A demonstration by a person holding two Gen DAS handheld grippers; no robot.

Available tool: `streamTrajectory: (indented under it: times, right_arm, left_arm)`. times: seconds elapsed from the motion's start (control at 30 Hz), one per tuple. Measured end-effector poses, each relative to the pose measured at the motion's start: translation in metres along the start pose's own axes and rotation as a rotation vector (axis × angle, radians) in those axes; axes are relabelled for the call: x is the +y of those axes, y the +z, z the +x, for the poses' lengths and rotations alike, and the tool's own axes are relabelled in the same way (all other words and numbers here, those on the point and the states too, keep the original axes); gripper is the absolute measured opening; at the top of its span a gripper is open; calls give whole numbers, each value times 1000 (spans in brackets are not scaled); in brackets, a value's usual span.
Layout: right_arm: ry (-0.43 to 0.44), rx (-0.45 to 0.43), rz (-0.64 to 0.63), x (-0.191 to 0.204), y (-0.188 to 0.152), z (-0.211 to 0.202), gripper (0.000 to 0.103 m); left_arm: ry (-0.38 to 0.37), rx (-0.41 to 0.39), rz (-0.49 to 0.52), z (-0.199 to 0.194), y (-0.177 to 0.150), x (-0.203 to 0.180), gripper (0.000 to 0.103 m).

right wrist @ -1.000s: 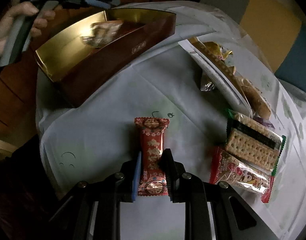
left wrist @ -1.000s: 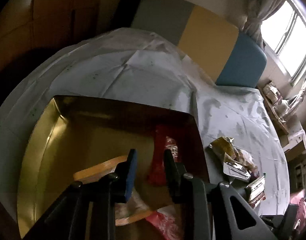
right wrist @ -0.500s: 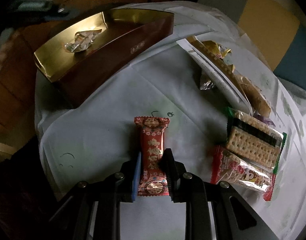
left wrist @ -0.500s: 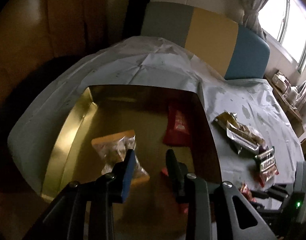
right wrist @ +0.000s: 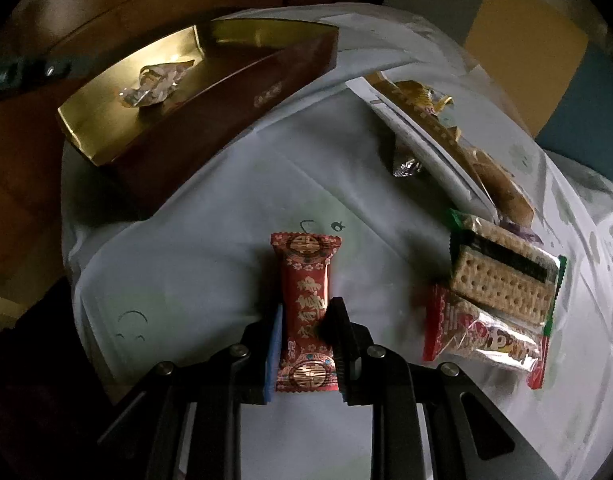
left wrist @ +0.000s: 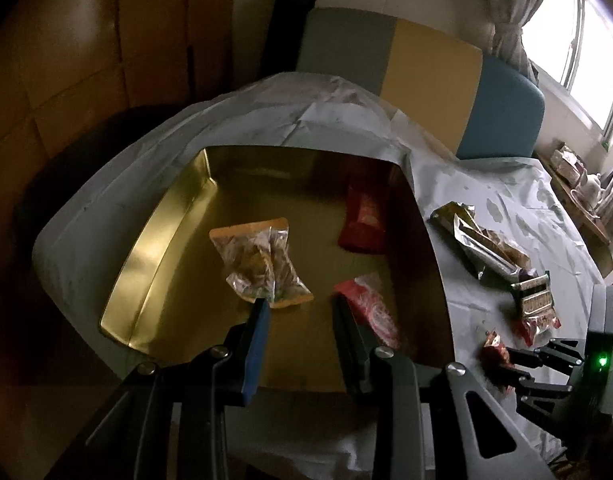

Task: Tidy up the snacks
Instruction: 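Lower the seed bag into the gold tray and open the left gripper, then carry the candy bar over the gold tray and open the right gripper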

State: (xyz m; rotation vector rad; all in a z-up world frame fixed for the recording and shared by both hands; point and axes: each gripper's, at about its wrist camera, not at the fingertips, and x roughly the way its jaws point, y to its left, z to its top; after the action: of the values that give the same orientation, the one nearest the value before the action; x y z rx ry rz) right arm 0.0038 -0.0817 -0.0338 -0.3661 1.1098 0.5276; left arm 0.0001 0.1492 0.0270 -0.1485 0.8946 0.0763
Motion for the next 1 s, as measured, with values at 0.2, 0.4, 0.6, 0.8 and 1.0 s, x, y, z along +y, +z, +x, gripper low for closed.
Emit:
streamTrajectory:
  times: [0.2,0.4,0.6,0.8,1.0]
  right_arm:
    - [-22,-8,39,1,-1,-1,23]
    - [-33,-20,76,1,-3,-2,22]
    - [-32,-25,119,-1,-5,-3,22]
    - [-10,-53,185,-6,-4,-15,21]
    - [68,-159,222,-3,19,-47,21]
  left_arm:
    - [-4,4,-10,-2,-6,4,33]
    - [-9,7,-8,-3,-10,6,33]
    - [-12,14,-12,-2,-14,8,33]
    - [-8,10,-26,-2,-13,14,33]
    - [8,11,-59,0,-12,26,33]
